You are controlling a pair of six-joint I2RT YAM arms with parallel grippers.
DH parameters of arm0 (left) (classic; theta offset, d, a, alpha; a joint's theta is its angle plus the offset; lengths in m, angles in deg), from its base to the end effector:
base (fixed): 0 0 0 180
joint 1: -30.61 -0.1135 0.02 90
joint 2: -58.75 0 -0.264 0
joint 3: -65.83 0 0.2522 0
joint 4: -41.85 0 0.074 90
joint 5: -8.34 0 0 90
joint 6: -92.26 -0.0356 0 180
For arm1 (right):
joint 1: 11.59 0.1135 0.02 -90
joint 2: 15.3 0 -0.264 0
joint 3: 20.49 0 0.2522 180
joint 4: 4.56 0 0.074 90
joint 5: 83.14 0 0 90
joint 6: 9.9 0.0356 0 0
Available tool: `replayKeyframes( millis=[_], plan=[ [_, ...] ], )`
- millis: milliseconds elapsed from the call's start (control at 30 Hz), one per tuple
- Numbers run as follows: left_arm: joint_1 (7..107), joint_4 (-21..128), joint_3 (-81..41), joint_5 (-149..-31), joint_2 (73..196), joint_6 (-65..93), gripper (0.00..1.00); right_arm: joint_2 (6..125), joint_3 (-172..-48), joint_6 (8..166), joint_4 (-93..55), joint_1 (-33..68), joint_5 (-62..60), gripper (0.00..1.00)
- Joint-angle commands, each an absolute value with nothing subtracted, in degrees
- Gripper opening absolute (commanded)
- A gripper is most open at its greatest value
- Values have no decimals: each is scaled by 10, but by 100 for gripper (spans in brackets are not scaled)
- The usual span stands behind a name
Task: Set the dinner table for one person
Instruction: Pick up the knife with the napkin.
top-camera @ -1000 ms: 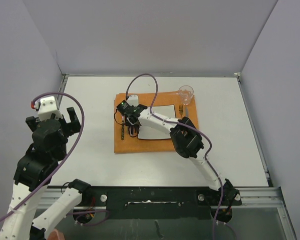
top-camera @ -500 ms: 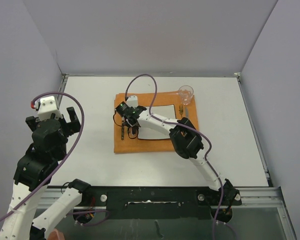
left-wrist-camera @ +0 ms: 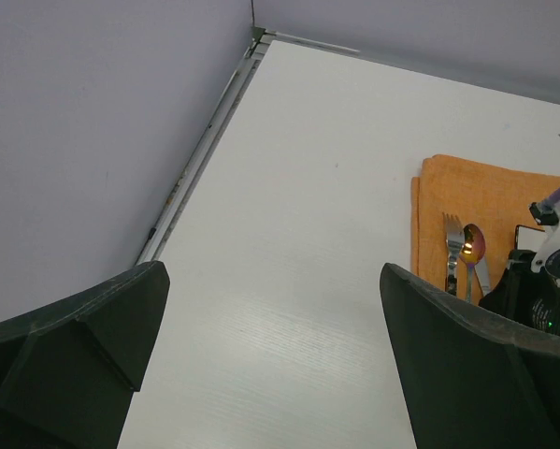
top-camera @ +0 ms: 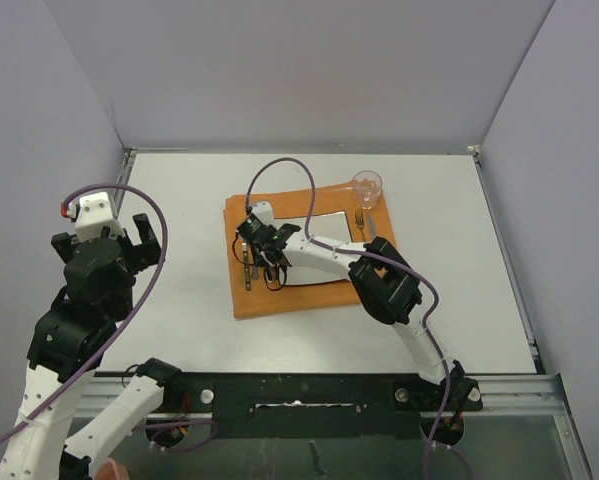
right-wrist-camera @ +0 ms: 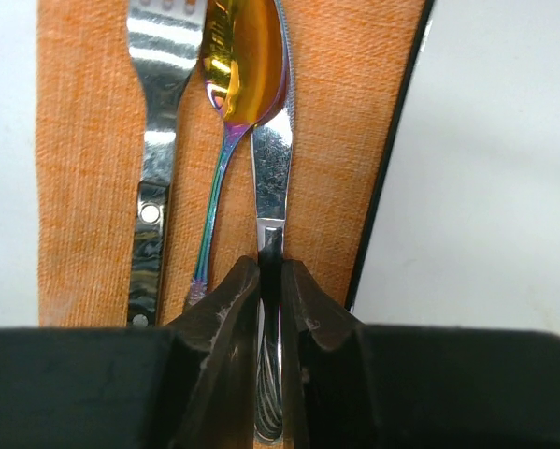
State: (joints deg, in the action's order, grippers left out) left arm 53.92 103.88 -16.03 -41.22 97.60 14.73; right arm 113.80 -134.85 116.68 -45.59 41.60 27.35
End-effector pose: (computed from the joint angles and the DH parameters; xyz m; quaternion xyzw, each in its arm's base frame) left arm 0.0958 -0.0161 0.4182 -0.1276 0.7796 0.1005 0.6049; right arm 0.3040 0.3855 0.1655 -0.0841 0.9382 0.0839 0.3251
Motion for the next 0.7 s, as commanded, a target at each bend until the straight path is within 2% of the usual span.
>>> replayKeyframes(
  millis=[0, 667],
  plan=[
    [542, 1025, -179, -414, 984, 159, 98, 1078, -1348, 1124, -426, 425, 249, 0],
    [542, 1041, -177, -414, 975, 167, 98, 1033, -1361, 1104, -438, 406, 337, 0]
  ],
)
